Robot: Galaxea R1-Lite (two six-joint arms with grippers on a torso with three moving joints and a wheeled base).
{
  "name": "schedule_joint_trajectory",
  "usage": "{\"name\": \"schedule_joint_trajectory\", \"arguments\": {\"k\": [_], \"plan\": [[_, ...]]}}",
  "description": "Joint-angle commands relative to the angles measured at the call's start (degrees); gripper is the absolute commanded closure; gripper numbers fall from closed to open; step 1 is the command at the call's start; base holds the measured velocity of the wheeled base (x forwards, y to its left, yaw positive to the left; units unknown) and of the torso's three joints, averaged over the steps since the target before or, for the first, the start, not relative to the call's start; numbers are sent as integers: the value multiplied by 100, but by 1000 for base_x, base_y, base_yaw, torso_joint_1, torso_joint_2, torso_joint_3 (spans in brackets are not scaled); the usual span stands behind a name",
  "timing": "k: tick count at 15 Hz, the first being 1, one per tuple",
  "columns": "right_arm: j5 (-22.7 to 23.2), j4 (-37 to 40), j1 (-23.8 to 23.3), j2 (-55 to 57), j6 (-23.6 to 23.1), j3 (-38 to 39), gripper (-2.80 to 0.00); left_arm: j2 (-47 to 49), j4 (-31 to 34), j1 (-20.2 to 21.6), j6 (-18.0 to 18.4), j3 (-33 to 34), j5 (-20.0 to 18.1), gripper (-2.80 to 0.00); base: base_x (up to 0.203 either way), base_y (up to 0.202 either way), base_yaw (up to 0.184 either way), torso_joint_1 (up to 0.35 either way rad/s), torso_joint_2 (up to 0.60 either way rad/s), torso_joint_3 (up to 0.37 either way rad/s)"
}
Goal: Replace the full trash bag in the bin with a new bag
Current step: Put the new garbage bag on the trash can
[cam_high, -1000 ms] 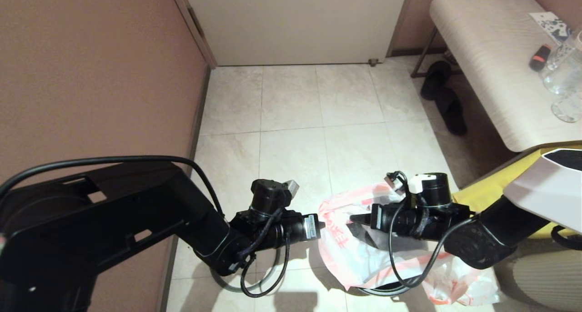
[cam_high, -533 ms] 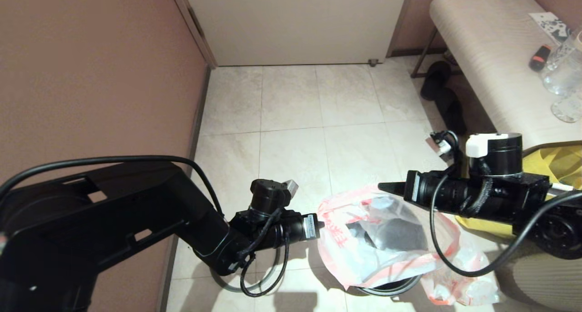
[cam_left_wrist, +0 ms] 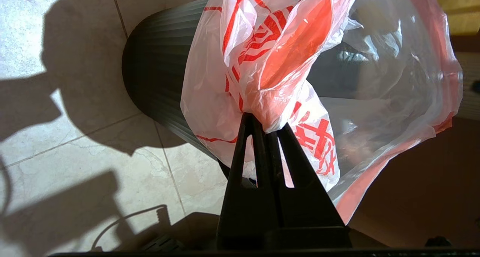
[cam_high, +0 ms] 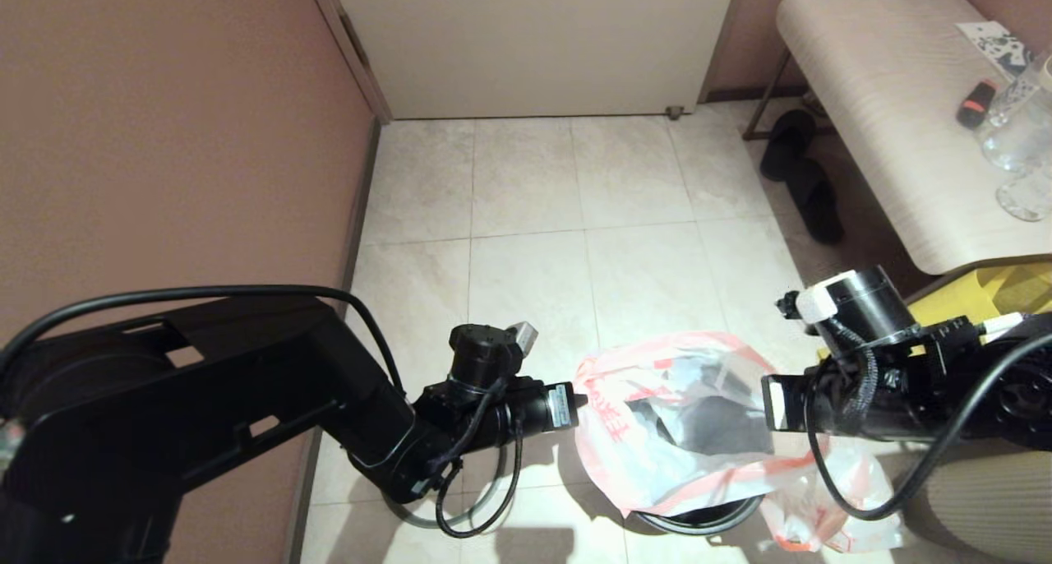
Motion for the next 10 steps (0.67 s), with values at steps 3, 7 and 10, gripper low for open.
{"name": "schedule_joint_trajectory", "arguments": {"k": [3, 7, 10], "plan": [[-129, 56, 118, 329, 124, -25, 0, 26, -39, -5, -18, 1, -10, 0, 0, 0, 0, 0, 0, 0], [-46, 5, 149, 254, 193, 5, 0, -493, -161, -119, -27, 153, -18, 0, 0, 0, 0, 0, 0, 0], [103, -33, 116, 495, 185, -60, 0, -836, -145, -425, 39, 361, 4, 0, 0, 0, 0, 0, 0, 0]]}}
